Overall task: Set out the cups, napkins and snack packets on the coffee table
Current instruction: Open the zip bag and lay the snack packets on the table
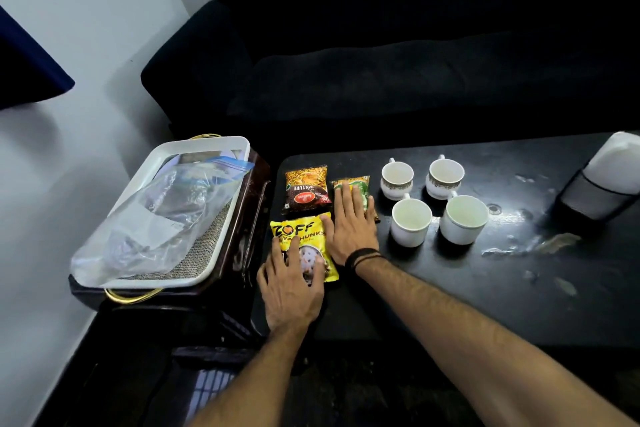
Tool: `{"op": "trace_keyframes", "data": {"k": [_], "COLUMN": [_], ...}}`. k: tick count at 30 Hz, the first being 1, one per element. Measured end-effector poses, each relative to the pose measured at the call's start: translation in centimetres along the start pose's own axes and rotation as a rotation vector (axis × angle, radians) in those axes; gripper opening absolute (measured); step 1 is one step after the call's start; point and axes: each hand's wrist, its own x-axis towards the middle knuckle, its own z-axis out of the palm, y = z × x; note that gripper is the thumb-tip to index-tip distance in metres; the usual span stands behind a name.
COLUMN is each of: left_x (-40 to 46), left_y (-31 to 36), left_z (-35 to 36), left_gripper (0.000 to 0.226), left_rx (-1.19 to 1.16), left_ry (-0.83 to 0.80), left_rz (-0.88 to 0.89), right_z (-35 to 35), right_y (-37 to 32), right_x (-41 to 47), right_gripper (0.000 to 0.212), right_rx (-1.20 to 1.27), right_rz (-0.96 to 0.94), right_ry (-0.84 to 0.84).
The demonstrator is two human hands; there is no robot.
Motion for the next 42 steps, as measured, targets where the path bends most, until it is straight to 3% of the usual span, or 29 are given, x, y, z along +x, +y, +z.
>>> {"op": "trace_keyframes", "data": {"k": [9, 14, 18, 21, 30, 38, 42], "left_x": [0.0, 0.2, -0.2, -0.3, -0.1, 0.3, 0.3], "left_y": [-0.2, -0.5, -0.5, -0.8, -1.1, -1.0, -0.7], "left_z": [0.0, 0.1, -0.1, -0.3, 0.2, 0.9, 0.5], "left_gripper": [0.064, 0.060, 0.057, 0.054, 0.051, 0.057, 0.056], "left_rx": [-0.050, -0.212, -0.358, -0.417, -0.298, -0.208, -0.215], "left_ry": [-0.014, -0.049, -0.041, -0.070, -0.123, -0.100, -0.051], "left_rz": [0.039, 0.107, 0.082, 0.140, 0.247, 0.143, 0.087], "right_z": [-1.1, -1.0, 1.0, 1.0, 0.3, 0.2, -0.5], "right_y": [0.0, -2.6, -0.7, 1.4, 3.1, 3.1, 2.4], "right_x": [3.4, -2.9, -7.3, -7.3, -8.1, -8.0, -8.0], "right_gripper": [0.078, 0.061, 0.056, 0.054, 0.055, 0.053, 0.055], "right_rx": [0.031, 0.200, 0.093, 0.054, 0.089, 0.130, 0.145], "right_rz": [0.022, -0.296, -0.270, -0.232, -0.224, -0.246, -0.225], "right_ry": [-0.044, 0.128, -0.054, -0.070, -0.046, -0.070, 0.102]}}
